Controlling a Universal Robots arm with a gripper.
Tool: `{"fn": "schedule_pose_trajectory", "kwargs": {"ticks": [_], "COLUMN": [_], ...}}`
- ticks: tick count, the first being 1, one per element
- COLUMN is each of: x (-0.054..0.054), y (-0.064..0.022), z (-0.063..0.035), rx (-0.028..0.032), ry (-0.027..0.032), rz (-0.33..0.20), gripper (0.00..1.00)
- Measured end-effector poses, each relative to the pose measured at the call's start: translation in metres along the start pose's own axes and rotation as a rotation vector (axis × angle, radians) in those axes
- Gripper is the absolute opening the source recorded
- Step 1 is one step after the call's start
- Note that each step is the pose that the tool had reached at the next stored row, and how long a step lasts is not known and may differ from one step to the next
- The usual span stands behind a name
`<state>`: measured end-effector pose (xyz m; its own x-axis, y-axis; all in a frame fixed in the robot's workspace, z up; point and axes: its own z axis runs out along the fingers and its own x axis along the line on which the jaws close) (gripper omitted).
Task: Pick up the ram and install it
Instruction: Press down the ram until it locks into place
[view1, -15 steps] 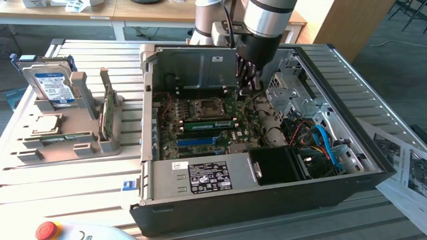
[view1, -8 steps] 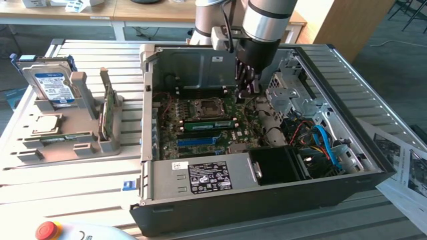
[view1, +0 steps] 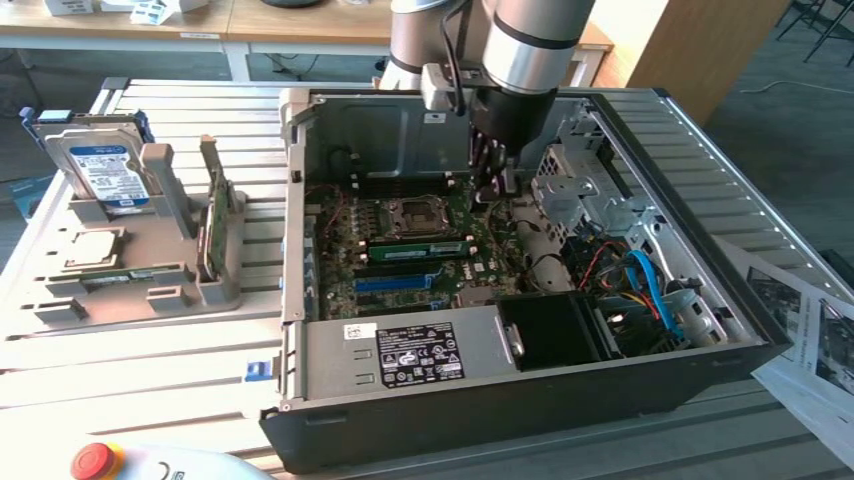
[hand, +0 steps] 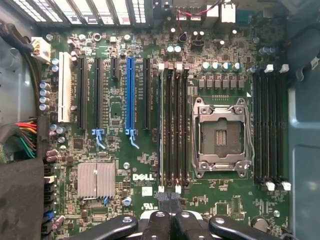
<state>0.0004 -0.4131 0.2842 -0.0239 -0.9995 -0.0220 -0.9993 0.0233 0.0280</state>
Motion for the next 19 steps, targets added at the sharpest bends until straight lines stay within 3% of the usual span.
{"fn": "schedule_pose_trajectory", "kwargs": {"ticks": [7,9,19], "x": [0.000,0.000,0.001], "y": [-0.0002,-0.0006,-0.0009], "z": [0.0080,0.0198,0.0321], "rx": [0.0001,0.0000,0.0001], "ry": [0.0000,0.0000,0.0000], "rz": [0.000,0.000,0.000], "gripper": [0.11,0.11,0.11]}}
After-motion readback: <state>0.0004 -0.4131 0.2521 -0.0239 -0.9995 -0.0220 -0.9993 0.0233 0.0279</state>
